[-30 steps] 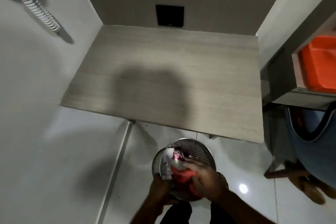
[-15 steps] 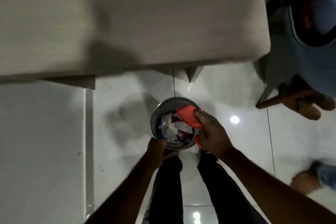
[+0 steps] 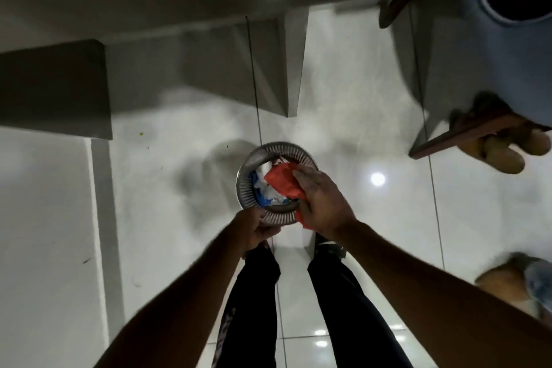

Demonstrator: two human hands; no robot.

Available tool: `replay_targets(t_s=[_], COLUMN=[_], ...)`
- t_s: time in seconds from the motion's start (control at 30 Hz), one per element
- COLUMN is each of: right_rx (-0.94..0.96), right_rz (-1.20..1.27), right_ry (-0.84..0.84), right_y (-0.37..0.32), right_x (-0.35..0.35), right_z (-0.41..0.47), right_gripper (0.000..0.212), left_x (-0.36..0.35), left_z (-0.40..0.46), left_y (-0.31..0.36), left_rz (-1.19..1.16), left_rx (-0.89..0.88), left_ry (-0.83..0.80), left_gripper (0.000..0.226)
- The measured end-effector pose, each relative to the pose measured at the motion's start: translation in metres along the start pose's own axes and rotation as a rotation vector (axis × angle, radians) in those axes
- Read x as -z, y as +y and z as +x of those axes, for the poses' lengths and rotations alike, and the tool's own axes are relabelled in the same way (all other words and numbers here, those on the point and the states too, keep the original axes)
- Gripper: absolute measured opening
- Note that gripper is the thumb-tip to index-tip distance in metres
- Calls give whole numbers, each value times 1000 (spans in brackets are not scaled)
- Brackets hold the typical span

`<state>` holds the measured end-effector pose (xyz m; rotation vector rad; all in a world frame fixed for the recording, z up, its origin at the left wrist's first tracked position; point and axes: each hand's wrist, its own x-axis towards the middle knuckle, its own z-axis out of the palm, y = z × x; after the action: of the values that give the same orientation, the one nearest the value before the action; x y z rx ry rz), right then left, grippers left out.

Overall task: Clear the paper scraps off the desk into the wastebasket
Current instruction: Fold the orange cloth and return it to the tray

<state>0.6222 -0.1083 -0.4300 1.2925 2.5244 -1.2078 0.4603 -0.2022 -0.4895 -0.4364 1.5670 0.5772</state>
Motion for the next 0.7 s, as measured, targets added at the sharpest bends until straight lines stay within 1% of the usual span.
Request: replay_targets(t_s=[0.1,0.13,0.17,0.2,0.27,0.3,0.33,0.37,0.4,0.47,0.5,0.57,0.63,0.7], right_rx=[7,10,16,31,78,103,116,121,115,118,118,120,95,32], right_rz=[41,55,68,80,96,86,69,55,46,-11,-56,-96,-20,165], right_ry=[19,22,34,52,93,110,130,152,171,221,256,332,402,439], right_y=[-19,-28,-40,-53,-77,-91,-106,-121,-134,-169,-185,-213,-236,-255], right_x=[13,21,29,39,58,69,82,95,105,139,155,182,209,236], right_z=[-9,-13,-18,-24,-41,-52,-65,-77,-90,-114,-126,-145,-162,-172], right_gripper=[64,64,63,63,60,59,61,64,66,69,70,77,95,120], left_x=[2,2,2,1,-4,-8,-12,-16,-20,-26,-28,-31,-30,-29], left_z=[-35,-50,-69,-92,-143,-174,-206,-236,-262,-323,-352,-403,-452,-496], left_y=[20,30,39,50,70,79,87,93,96,102,106,115,130,150], left_rz=[47,48,36,25,-21,-32,-19,22,84,238,303,417,508,573], left_rx=[36,46,67,83,47,-11,-84,-163,-258,-496,-598,-751,-877,-953], left_ry=[-33,-39,-62,-116,-332,-433,-495,-519,-512,-444,-407,-377,-436,-509], left_gripper=[39,41,48,60,79,82,80,74,67,51,47,46,47,42])
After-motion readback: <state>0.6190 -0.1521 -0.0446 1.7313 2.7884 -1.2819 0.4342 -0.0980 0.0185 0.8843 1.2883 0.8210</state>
